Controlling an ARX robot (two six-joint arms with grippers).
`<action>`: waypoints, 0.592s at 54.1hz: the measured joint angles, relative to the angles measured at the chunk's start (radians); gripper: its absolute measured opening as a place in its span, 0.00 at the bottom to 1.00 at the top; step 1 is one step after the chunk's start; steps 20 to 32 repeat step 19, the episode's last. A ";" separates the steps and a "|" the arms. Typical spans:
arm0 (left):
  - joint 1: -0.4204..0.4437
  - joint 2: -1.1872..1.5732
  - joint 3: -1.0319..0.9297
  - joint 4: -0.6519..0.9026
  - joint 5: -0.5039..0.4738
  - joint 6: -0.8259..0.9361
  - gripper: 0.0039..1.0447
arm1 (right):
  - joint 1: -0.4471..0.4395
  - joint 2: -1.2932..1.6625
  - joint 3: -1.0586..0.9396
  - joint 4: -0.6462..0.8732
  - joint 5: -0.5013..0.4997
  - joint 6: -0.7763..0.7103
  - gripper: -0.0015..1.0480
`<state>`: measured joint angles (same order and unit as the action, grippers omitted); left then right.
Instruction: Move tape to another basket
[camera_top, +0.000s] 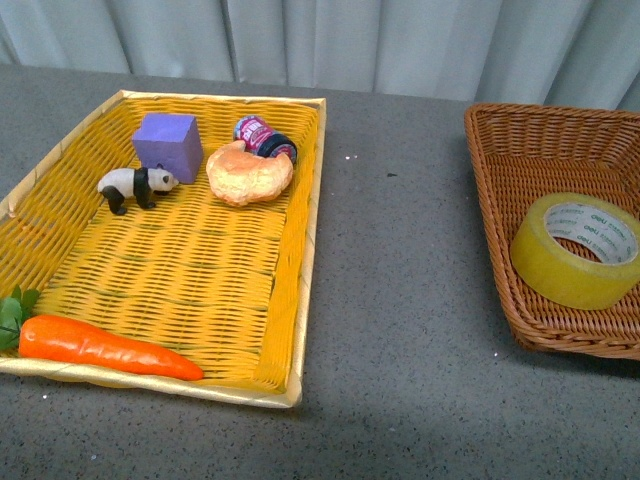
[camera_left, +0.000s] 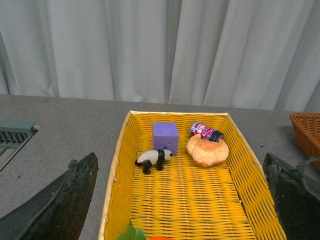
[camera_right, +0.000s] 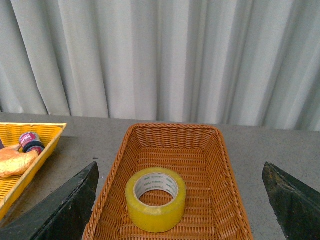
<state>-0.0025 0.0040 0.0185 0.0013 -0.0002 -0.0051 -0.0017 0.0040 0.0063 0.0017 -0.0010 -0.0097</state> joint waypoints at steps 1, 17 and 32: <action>0.000 0.000 0.000 0.000 0.000 0.000 0.94 | 0.000 0.000 0.000 0.000 0.000 0.000 0.91; 0.000 0.000 0.000 0.000 0.000 0.000 0.94 | 0.000 0.000 0.000 0.000 0.000 0.000 0.91; 0.000 0.000 0.000 0.000 0.000 0.000 0.94 | 0.000 0.000 0.000 0.000 0.000 0.000 0.91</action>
